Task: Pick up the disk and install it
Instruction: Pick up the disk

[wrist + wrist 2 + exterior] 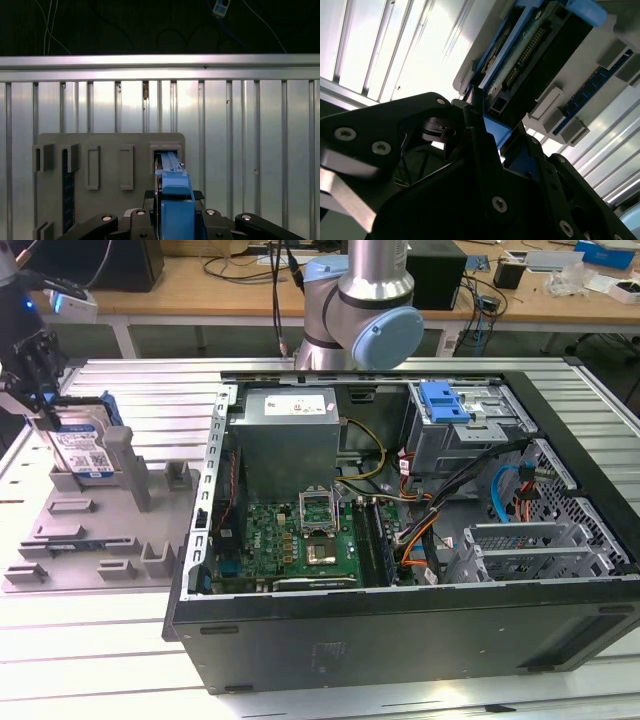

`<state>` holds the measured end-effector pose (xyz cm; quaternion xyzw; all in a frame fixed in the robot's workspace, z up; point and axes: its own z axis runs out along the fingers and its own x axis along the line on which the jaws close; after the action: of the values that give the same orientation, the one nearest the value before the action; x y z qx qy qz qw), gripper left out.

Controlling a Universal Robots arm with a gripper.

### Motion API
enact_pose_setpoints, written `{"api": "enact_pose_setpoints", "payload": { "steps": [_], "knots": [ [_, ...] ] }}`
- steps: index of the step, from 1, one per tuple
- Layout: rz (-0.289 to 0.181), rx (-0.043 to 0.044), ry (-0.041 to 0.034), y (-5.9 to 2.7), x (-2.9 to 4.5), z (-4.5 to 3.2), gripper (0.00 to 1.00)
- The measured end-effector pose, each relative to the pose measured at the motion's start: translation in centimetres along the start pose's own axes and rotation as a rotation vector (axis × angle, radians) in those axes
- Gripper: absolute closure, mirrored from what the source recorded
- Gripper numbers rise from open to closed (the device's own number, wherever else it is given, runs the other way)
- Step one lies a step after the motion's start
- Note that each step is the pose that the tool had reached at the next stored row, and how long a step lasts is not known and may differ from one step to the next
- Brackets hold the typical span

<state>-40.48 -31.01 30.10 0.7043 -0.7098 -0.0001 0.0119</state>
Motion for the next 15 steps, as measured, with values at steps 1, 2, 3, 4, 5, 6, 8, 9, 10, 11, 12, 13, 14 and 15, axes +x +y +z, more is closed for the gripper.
{"api": "enact_pose_setpoints", "payload": {
  "steps": [1, 2, 3, 4, 5, 6, 8, 9, 10, 11, 12, 13, 14, 15],
  "knots": [
    [0.0, 0.0, 0.0, 0.0, 0.0, -0.07, 0.64],
    [0.0, 0.0001, -0.0001, 0.01, 0.0, -0.16, 0.64],
    [0.0, 0.0, 0.0, 0.01, 0.01, -0.25, 0.64],
    [0.0, 0.0001, 0.0, 0.01, 0.01, -0.4, 0.64],
    [0.0, 0.0, 0.0, 0.01, 0.01, -0.54, 0.64],
    [0.0, 0.0001, 0.0, 0.01, 0.02, -0.65, 0.64],
    [0.0, 0.0, 0.0, 0.01, 0.02, -0.84, 0.64],
    [0.0, 0.0, 0.0, 0.02, 0.02, -0.97, 0.64],
    [0.0, 0.0, -0.0001, 0.02, 0.02, -1.07, 0.64],
    [0.0, 0.0, 0.0, 0.02, 0.03, -1.24, 0.64],
    [0.0, 0.0, 0.0, 0.02, 0.03, -1.43, 0.64],
    [0.0, 0.0, 0.0, 0.03, 0.03, -1.6, 0.64],
    [0.0, 0.0, 0.0, 0.03, 0.04, -1.74, 0.64],
    [0.0, 0.0, 0.0, 0.03, 0.04, -1.92, 0.64]
  ]
}}
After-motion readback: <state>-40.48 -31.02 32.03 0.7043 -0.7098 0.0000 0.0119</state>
